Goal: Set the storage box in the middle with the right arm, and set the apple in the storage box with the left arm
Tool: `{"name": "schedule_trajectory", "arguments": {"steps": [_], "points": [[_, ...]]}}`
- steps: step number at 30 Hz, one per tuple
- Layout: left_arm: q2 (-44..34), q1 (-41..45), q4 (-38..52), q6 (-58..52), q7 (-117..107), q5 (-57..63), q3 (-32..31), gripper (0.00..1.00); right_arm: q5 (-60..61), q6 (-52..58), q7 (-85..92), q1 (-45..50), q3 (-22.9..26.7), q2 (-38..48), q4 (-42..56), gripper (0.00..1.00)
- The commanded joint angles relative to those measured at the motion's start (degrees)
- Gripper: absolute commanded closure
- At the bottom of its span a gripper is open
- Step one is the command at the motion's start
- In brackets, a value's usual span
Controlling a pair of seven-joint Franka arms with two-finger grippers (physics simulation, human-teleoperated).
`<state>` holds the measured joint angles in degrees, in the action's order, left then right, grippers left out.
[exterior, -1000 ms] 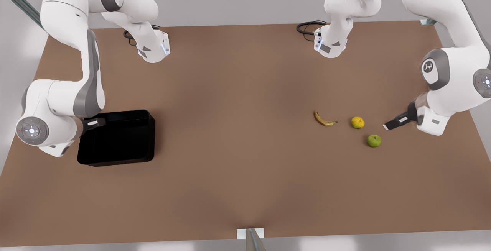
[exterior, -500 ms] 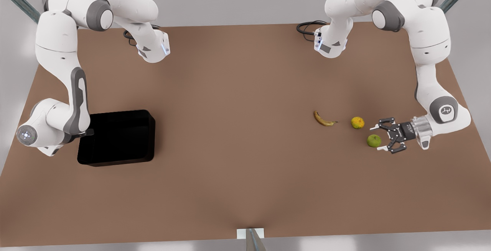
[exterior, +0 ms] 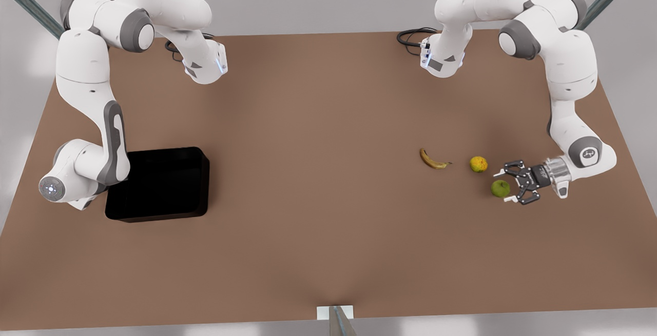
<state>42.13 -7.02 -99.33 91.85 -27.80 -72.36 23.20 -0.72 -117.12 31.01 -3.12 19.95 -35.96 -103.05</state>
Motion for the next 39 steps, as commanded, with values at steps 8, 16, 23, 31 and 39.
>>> {"name": "schedule_trajectory", "arguments": {"steps": [8, 16, 23, 31, 39], "points": [[3.04, -0.89, -0.25, 1.32, 2.58, -1.73, -0.35, 0.0, -0.25, 0.31, 0.28, -0.14, -0.26, -0.34, 1.0, 0.79], [5.15, -2.29, -1.13, 1.76, 4.86, -2.61, -0.44, 0.0, 0.1, 7.08, 0.02, 6.28, -5.97, 1.68, 9.97, 0.79], [6.82, -3.52, -1.13, 2.64, 4.95, -6.29, -1.4, 0.0, 3.35, 7.26, -30.64, 20.95, -22.75, -1.92, 21.57, 0.79], [7.35, -3.61, -1.39, 3.43, 4.43, -8.32, -2.81, 0.12, 16.1, -1.97, -35.05, 27.64, -24.17, -8.08, 23.07, 0.54], [7.26, -3.79, -1.31, 3.16, 3.99, -8.14, -2.11, 0.5, 16.01, -3.2, -35.14, 28.6, -24.17, -8.16, 24.03, 0.0]]}}
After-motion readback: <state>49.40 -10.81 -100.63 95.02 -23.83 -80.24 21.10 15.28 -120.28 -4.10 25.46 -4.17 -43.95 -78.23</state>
